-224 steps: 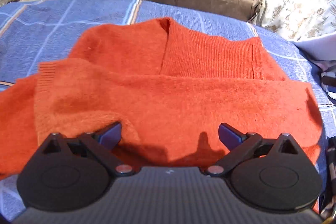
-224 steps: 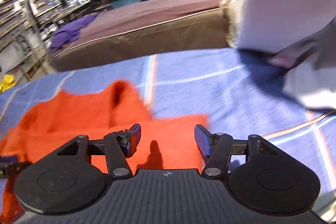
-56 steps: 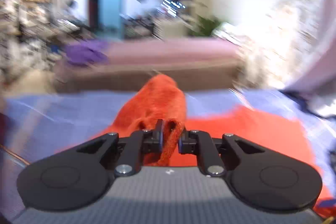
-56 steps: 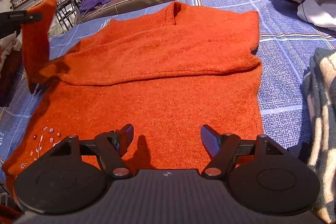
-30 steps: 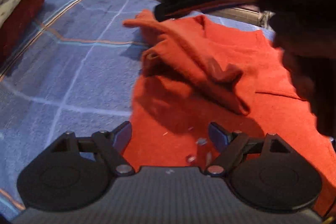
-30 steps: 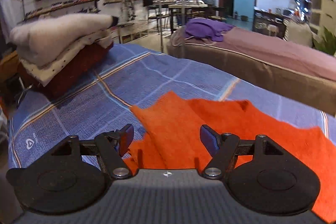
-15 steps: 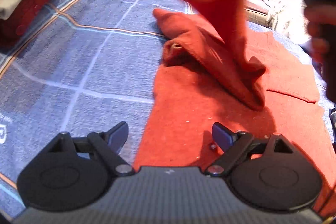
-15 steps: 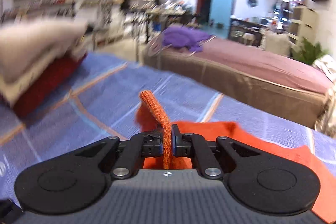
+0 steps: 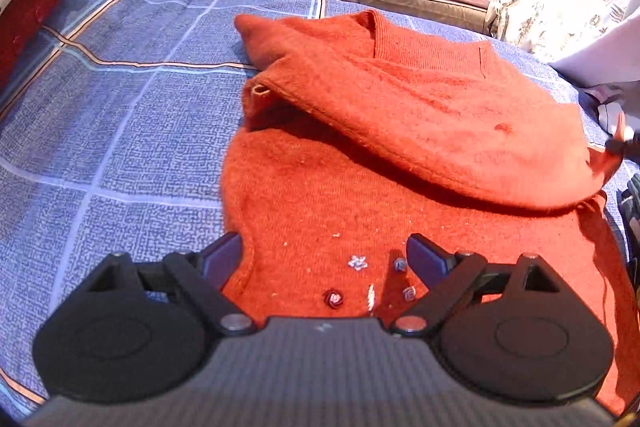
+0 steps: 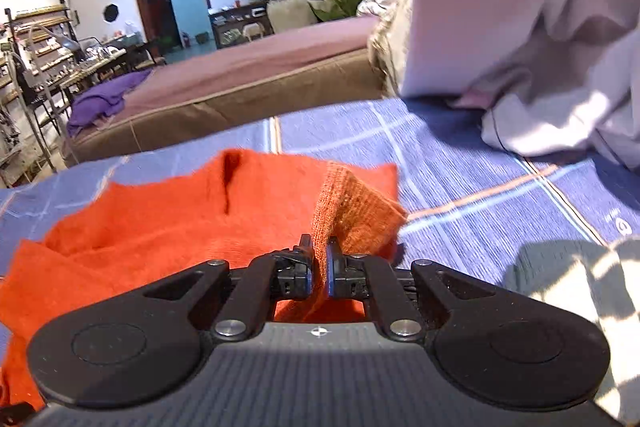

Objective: Fold small clothes

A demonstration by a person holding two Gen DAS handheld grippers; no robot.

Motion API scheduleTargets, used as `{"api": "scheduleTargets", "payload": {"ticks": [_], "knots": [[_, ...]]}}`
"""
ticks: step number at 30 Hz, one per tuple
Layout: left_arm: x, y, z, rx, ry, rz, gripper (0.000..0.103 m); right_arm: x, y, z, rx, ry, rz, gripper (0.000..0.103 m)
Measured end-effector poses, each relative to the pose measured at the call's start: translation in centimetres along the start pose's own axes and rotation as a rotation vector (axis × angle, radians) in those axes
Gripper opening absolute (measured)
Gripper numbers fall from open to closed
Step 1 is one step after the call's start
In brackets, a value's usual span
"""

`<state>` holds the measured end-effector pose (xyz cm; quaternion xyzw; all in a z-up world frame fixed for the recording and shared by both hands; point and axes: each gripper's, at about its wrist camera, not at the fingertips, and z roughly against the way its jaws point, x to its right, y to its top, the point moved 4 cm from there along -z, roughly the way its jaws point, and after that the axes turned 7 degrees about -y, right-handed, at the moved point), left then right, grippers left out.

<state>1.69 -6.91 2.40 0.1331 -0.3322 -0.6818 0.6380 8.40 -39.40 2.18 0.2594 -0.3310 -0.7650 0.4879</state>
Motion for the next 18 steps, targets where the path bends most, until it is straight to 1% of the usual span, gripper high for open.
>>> {"api": "scheduleTargets", "payload": {"ticks": [1,4,6,9,11,15,18], "knots": [[0.0,0.1,0.0,-0.003,0.001,-0.001,0.09,0.6,-0.9,-0.5,-0.037,-0.012,-0.013,0.01],[-0.2,0.1,0.3,-0.005,0.009,-0.004,0.09,2.3,-2.8,-1.0,-0.096,-0.033,-0.053,0.01],[-0.5,0.1,0.4,-0.007,0.014,0.002,0.09,3.1,-3.7,-1.0,-0.122,-0.052,-0.036,0.01],[-0.9,0.2,0.6,-0.008,0.021,0.009,0.09,3.4,-4.2,-1.1,-0.122,-0.056,-0.029,0.012],[-1.4,0.8,0.9,0.011,0.006,0.042,0.09,3.6,-4.3,-1.2,-0.12,-0.047,-0.039,0.014],[-2.9,4.0,2.4,0.104,-0.039,0.108,0.091,4.0,-4.3,-1.1,-0.119,-0.032,-0.065,0.022],[-4.3,7.3,2.3,0.147,-0.027,0.116,0.093,4.1,-4.5,-1.1,-0.116,-0.02,-0.079,0.029]]}}
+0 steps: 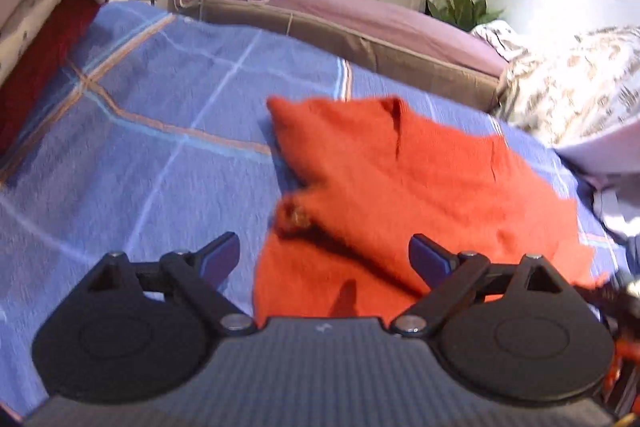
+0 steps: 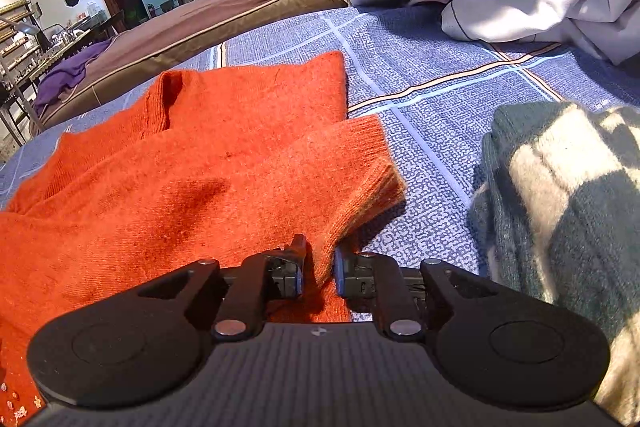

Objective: Fold small clothes

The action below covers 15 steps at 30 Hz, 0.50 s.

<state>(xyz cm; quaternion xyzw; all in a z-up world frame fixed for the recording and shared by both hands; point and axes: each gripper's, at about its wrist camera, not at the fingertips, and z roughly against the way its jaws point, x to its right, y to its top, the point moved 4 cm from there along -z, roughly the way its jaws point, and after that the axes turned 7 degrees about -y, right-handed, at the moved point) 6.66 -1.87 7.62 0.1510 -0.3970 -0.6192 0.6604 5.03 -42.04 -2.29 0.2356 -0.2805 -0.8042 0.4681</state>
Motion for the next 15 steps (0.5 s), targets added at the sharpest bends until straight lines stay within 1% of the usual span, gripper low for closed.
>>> {"api": "scheduleTargets", "payload": {"ticks": [2,4,6,8,10,11,12,13,15], "knots": [[-0.5,2.3,-1.3,0.018,-0.002,-0.007,0.095,-0.2,-0.1,0.1,0.004,-0.001,0.013,0.031],[-1.3,4.3,-3.6,-0.008,-0.015,0.001,0.097,-0.4,-0.1,0.1,0.006,-0.001,0.022,0.035],[-2.5,5.7,-6.6,-0.062,-0.031,0.063,0.097,-0.3,0.0,0.0,0.004,0.002,0.019,0.036],[-3.6,6.7,-9.4,-0.096,-0.055,0.127,0.095,-0.3,0.0,0.0,0.003,0.003,0.023,0.036],[-4.3,7.1,-11.7,-0.109,-0.044,0.15,0.084,-0.4,0.0,0.0,0.0,0.005,0.035,0.037],[-4.4,7.3,-12.7,-0.109,-0.058,0.144,0.068,-0.4,0.0,0.0,0.0,0.006,0.04,0.037],[-4.3,7.6,-13.6,-0.107,-0.085,0.131,0.039,-0.4,0.0,0.1,-0.001,0.007,0.044,0.037],[-4.1,7.9,-14.2,-0.108,-0.108,0.113,0.019,-0.4,0.0,0.1,-0.002,0.009,0.048,0.037],[-3.8,8.8,-15.0,-0.093,-0.135,0.07,0.012,-0.3,0.0,0.1,-0.003,0.014,0.05,0.037]]}}
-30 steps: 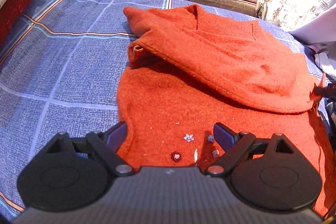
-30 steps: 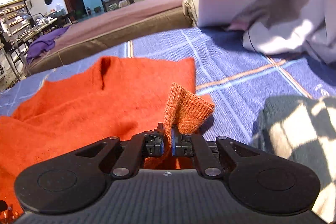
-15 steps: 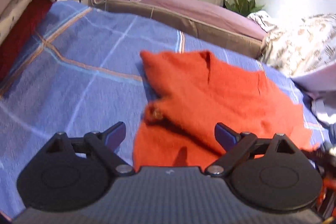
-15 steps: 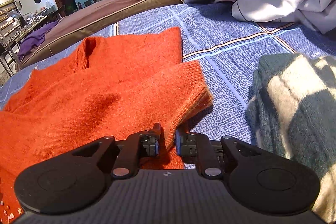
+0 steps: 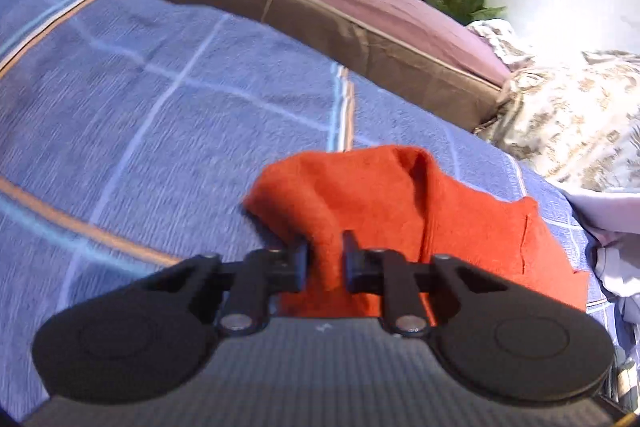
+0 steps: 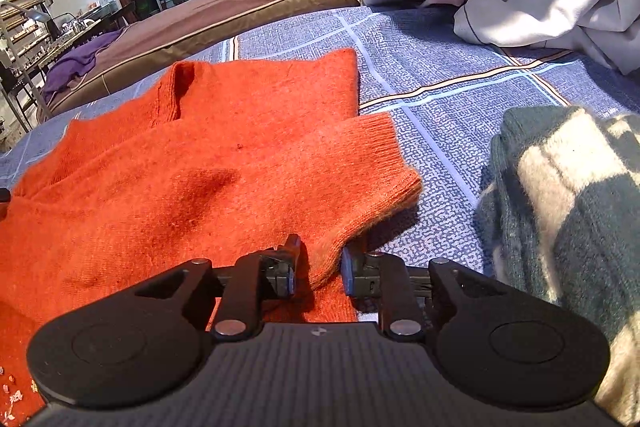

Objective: Fold small clothes

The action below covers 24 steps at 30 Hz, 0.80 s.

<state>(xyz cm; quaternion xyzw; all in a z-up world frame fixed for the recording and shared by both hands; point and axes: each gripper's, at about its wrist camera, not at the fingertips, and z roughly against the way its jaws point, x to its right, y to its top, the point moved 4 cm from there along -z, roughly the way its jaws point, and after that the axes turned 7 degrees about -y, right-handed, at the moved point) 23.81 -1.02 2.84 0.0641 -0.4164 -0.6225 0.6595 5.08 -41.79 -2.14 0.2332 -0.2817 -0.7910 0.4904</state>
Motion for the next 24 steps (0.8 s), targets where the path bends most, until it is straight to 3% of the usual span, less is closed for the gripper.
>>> {"api": "scheduleTargets", "payload": {"ticks": [5,7,10,11,12,15,19,24], "knots": [[-0.6,3.7,-0.2,0.051,0.069,-0.091,0.008,0.0,0.2,0.1,0.002,0.007,-0.003,0.037],[-1.8,4.9,-0.3,0.072,0.099,-0.092,0.008,-0.2,0.3,0.1,-0.001,0.013,-0.01,0.041],[-3.6,5.0,-1.9,0.015,0.129,-0.103,0.009,-0.5,0.2,0.0,-0.003,0.017,0.004,0.049],[-4.0,4.6,-2.6,0.0,0.151,-0.136,0.012,-0.6,0.2,0.0,-0.004,0.014,0.012,0.049],[-4.2,4.2,-2.9,0.007,0.172,-0.173,0.023,-0.6,0.2,-0.1,-0.004,0.014,0.011,0.049],[-5.3,3.7,-2.6,0.052,0.244,-0.146,0.065,-0.4,0.3,0.0,0.0,0.013,0.007,0.049],[-7.0,3.8,-0.7,0.065,0.209,-0.026,0.069,-0.1,0.6,0.4,0.017,0.016,0.003,0.049],[-4.0,2.3,4.1,0.131,0.179,-0.142,0.071,0.3,1.1,0.5,0.051,0.019,-0.002,0.049]]}}
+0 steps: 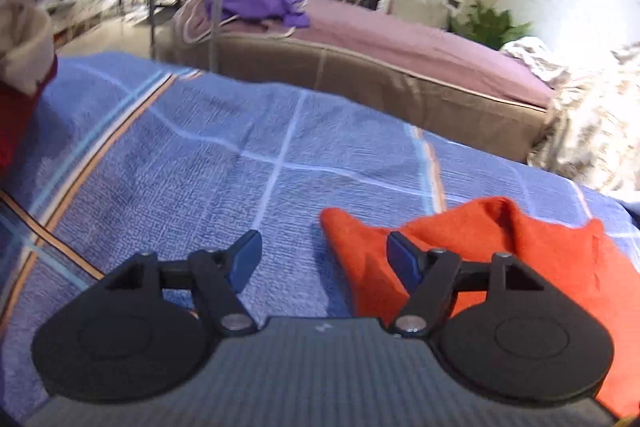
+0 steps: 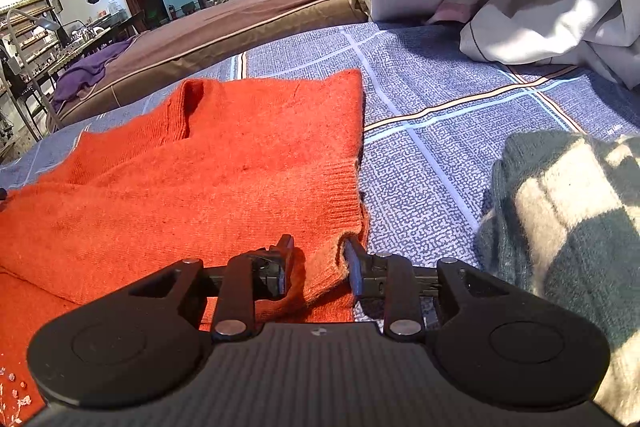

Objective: Fold small clothes

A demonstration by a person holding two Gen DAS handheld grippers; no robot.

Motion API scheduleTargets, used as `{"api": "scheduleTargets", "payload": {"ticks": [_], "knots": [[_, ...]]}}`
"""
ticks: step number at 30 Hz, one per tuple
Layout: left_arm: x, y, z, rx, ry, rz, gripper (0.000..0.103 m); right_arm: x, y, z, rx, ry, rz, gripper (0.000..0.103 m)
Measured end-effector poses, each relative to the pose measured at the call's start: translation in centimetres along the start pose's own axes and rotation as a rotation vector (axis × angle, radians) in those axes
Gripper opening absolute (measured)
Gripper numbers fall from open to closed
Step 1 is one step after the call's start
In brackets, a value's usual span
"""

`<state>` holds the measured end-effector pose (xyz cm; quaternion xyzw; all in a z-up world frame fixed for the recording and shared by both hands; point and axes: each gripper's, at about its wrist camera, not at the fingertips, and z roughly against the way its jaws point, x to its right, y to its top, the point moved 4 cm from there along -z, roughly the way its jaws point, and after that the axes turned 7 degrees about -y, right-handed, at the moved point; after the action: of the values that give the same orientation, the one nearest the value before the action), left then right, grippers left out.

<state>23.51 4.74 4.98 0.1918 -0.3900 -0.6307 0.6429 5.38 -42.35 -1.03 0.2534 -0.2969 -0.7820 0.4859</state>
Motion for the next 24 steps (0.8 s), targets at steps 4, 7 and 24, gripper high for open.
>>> {"api": "scheduleTargets", "payload": {"ticks": [4,7,24], "knots": [[3.6,-2.1,2.4,-0.002,0.001,-0.159,0.074,0.5,1.3,-0.8,0.019,-0.017,-0.036,0.06],[5.5,-4.1,2.2,-0.053,-0.043,-0.182,0.074,0.3,2.4,-1.7,0.044,-0.015,-0.009,0.061],[4.2,-7.4,-0.8,-0.152,0.094,-0.041,0.088,-3.9,7.4,-5.5,0.057,-0.104,0.312,0.012]]}}
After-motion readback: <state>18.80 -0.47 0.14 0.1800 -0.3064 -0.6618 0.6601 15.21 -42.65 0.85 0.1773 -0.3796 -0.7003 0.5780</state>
